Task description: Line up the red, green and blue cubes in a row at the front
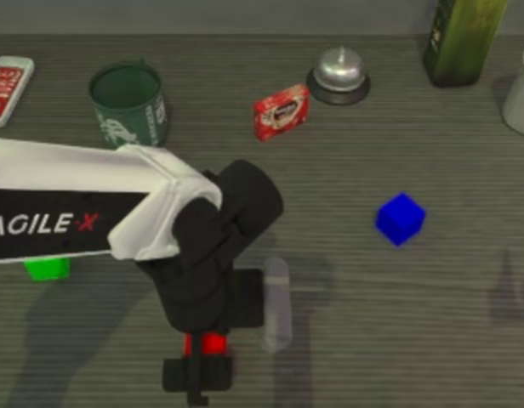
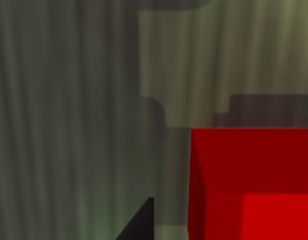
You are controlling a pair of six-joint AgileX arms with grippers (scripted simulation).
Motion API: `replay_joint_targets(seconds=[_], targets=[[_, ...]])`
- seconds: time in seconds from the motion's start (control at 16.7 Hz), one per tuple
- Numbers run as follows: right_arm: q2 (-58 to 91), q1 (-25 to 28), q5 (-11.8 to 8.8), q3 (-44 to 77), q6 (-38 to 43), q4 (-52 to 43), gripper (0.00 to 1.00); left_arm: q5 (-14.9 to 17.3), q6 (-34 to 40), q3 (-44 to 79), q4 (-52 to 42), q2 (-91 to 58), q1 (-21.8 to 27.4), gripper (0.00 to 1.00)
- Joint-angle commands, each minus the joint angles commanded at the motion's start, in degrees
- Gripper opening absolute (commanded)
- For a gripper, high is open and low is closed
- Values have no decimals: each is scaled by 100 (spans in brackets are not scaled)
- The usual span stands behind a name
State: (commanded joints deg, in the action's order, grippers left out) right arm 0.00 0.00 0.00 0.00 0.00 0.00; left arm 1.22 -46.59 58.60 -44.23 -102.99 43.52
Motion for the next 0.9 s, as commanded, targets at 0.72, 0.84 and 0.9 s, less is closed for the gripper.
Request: replay_joint_targets(seconds=[0.72,0.84,0.9], targets=[[0,0,0,0,0,0,100,-3,-30,174,-237,84,2,100],[0,0,0,0,0,0,100,-5,-25,417,-651,236,-36,100],[0,0,0,0,0,0,100,-5,-22,549,-902,322,-59,100]])
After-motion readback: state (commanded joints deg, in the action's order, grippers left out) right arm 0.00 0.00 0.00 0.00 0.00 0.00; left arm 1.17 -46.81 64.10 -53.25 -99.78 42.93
